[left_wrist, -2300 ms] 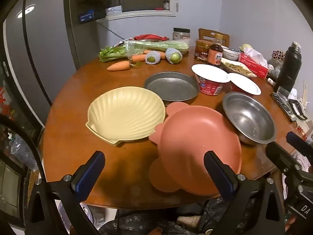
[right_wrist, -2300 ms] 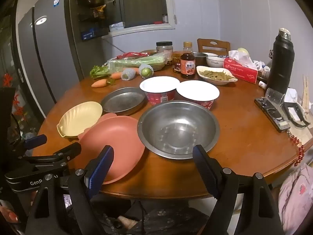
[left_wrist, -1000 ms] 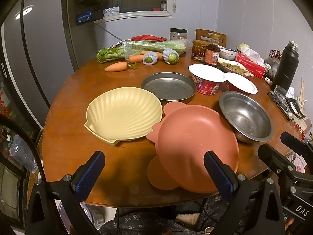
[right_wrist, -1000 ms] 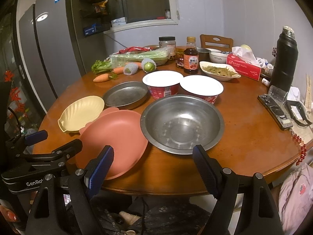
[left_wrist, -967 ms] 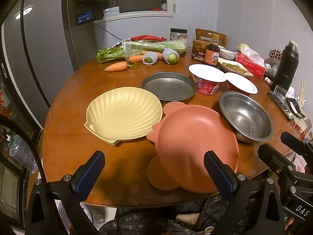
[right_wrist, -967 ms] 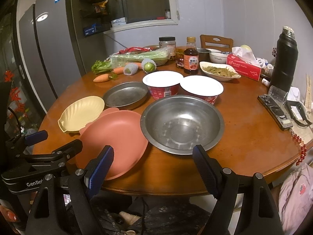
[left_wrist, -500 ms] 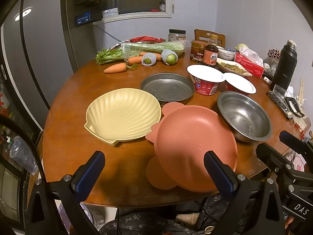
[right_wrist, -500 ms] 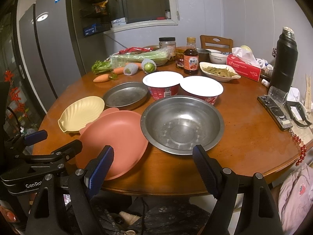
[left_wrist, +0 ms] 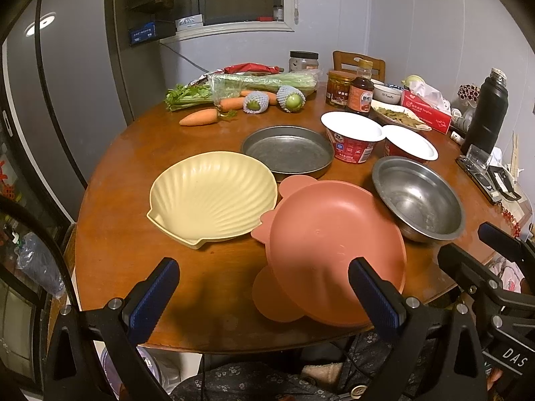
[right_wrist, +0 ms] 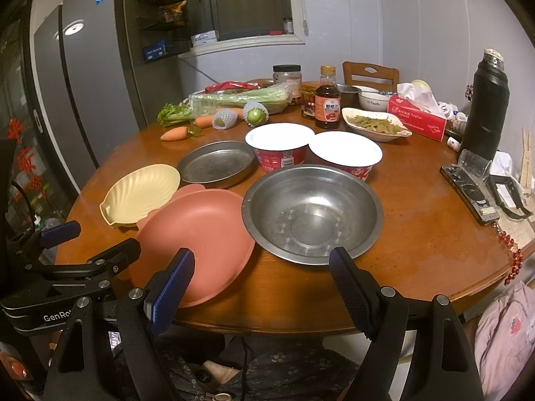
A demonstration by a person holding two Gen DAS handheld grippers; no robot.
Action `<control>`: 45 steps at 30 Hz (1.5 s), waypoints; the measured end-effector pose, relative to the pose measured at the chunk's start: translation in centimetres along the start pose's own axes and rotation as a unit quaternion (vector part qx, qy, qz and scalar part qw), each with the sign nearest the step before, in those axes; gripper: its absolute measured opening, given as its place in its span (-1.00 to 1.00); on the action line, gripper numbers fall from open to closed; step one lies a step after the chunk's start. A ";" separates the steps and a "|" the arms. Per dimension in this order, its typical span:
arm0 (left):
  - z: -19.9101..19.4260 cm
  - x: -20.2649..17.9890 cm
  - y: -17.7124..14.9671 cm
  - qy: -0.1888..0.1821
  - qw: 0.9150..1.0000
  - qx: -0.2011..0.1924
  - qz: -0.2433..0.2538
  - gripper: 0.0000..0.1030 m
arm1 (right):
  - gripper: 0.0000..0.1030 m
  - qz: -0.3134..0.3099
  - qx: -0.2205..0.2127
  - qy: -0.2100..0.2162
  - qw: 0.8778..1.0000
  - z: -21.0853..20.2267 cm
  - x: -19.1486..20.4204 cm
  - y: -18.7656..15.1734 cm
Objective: Organize plates and bowls
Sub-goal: 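Grasp the rim of the cream shell-shaped plate with the left gripper and lift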
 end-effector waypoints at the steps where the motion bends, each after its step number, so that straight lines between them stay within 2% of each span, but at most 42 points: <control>1: -0.1 0.1 0.0 0.000 1.000 -0.001 0.000 0.98 | 0.62 0.000 -0.001 -0.001 1.000 0.0 0.0 0.0; 14: -1.4 3.5 0.6 0.013 0.999 -0.015 -0.038 0.98 | 0.62 -0.007 -0.010 0.012 1.000 -0.2 1.1 0.8; 24: -1.7 9.1 1.1 0.038 0.995 -0.018 -0.087 0.98 | 0.62 -0.039 -0.017 0.059 0.997 0.7 5.2 3.3; 28: -1.4 11.7 1.7 0.050 0.993 -0.012 -0.102 0.98 | 0.62 -0.040 0.003 0.092 0.995 2.1 7.3 4.8; 33: -0.6 14.2 3.3 0.063 0.993 -0.005 -0.101 0.97 | 0.63 -0.061 0.015 0.096 0.993 4.0 10.2 6.4; 37: 0.4 14.9 4.4 0.054 0.994 0.004 -0.096 0.97 | 0.62 -0.071 0.039 0.105 0.991 6.0 12.3 7.3; 39: 1.4 14.9 4.9 0.048 0.995 0.012 -0.089 0.97 | 0.56 -0.073 0.052 0.107 0.990 7.0 13.0 7.6; 41: 2.5 15.0 5.4 0.043 0.995 0.025 -0.084 0.97 | 0.36 -0.077 0.065 0.107 0.989 8.1 13.7 7.9; 45: 4.3 15.1 6.2 0.039 0.995 0.039 -0.078 0.97 | 0.15 -0.086 0.090 0.102 0.987 10.0 14.4 8.2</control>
Point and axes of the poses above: each gripper's, at about its wrist camera, not at the fingertips, and z roughly the way its jaws point, x to its left, y to its top, the point moved 2 cm from there along z, roughly the way its jaws point, and after that the axes turned 13 degrees about -y, right-handed, at the moved point
